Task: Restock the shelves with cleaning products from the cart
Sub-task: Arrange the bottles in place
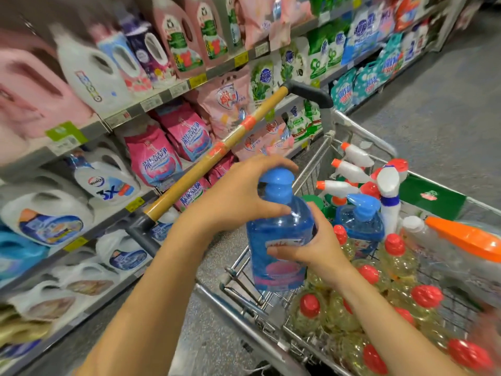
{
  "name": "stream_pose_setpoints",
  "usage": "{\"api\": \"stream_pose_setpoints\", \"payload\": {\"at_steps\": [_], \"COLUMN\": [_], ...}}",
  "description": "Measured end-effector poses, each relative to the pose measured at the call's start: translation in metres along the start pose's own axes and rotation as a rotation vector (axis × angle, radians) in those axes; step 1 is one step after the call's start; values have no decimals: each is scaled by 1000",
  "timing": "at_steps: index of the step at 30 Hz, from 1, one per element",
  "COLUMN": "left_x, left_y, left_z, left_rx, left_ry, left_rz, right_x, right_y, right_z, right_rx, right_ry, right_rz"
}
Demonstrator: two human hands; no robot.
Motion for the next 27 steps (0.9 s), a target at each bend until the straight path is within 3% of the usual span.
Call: {"api": "stream_pose_setpoints", "payload": {"at_steps": [3,6,8,14,19,27], "left_x": [1,27,51,70,84,139], "left_y": [-3,-23,-31,-24,-27,-61], "left_z": [-24,-49,-47,-15,22,75], "left_rx": [-44,-306,-346,-393,-342,-290], "left_ry": [63,-312,-547,-942,-1107,-1103], "left_rz": [84,-3,-56,222,70,-210], "right_x": [-10,-20,-23,-38,-62,-104], "right_y": [2,7,9,-7,-52,-148], "right_z": [-7,-25,-42,-91,-98,-103], "right_rx": [-16,-14,-14,-59,-87,-190], "right_ry": [2,95,192,232,207,103], "right_rz": [148,249,290,379,464,829]}}
Point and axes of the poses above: each hand's wrist, its own y-axis towards the middle knuckle, its own x-axis out of the palm, z = x × y, the point moved 7 cm from there along y, towards the middle knuckle, and after that the axes turned 13 degrees about z, right-handed, at the moved point
